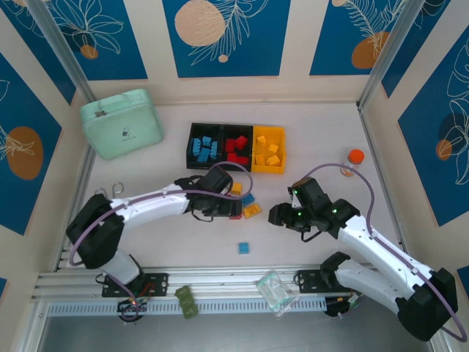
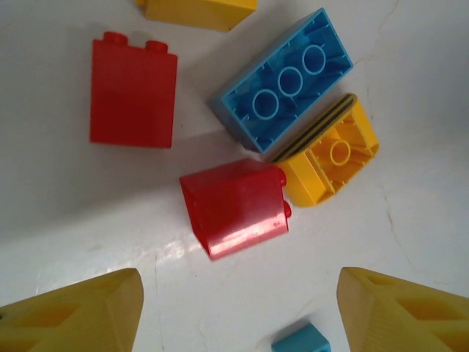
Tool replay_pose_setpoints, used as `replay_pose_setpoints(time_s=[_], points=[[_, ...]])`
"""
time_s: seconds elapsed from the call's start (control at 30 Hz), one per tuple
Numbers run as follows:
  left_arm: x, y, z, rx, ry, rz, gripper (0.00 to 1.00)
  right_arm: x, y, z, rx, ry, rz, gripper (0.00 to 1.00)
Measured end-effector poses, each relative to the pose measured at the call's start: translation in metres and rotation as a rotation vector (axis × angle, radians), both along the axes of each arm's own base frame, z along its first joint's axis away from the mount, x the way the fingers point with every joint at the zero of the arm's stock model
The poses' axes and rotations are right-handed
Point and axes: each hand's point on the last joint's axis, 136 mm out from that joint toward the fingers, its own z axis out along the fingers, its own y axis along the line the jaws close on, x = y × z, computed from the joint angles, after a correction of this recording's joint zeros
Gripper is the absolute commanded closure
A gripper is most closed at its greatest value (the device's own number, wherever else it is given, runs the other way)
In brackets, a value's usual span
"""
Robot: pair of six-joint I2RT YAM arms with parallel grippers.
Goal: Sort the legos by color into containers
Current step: Pick up the lego from the center of the table.
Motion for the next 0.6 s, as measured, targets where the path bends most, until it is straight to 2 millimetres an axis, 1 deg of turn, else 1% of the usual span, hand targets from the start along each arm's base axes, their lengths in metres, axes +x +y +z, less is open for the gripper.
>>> replay_pose_setpoints(time_s=[0.17, 0.27, 0.37, 0.43, 0.5, 0.53, 0.6], points=[[0.01, -0.017, -0.016, 0.08, 0.007, -0.03, 0.27, 0.0, -0.009, -0.005, -0.001, 0.012, -0.036, 0.43], [0.013, -0.02, -0.026, 0.122, 0.016, -0.036, 0.28, 0.0, -0.012, -0.008, -0.002, 0.019, -0.052, 0.43], [0.013, -0.018, -0.036, 0.162, 0.028, -0.041, 0.31, -0.001, -0.016, -0.012, -0.001, 0.028, -0.065, 0.43], [0.012, -0.016, -0.042, 0.186, 0.036, -0.046, 0.36, -0.001, -0.017, -0.013, 0.0, 0.031, -0.072, 0.43], [0.011, -0.012, -0.047, 0.21, 0.042, -0.051, 0.44, -0.002, -0.018, -0.014, 0.003, 0.036, -0.076, 0.43], [0.011, -0.011, -0.049, 0.217, 0.043, -0.052, 0.49, -0.002, -0.018, -0.014, 0.004, 0.038, -0.078, 0.43], [0.011, -0.01, -0.049, 0.224, 0.039, -0.051, 0.56, -0.002, -0.018, -0.014, 0.009, 0.04, -0.079, 0.43]])
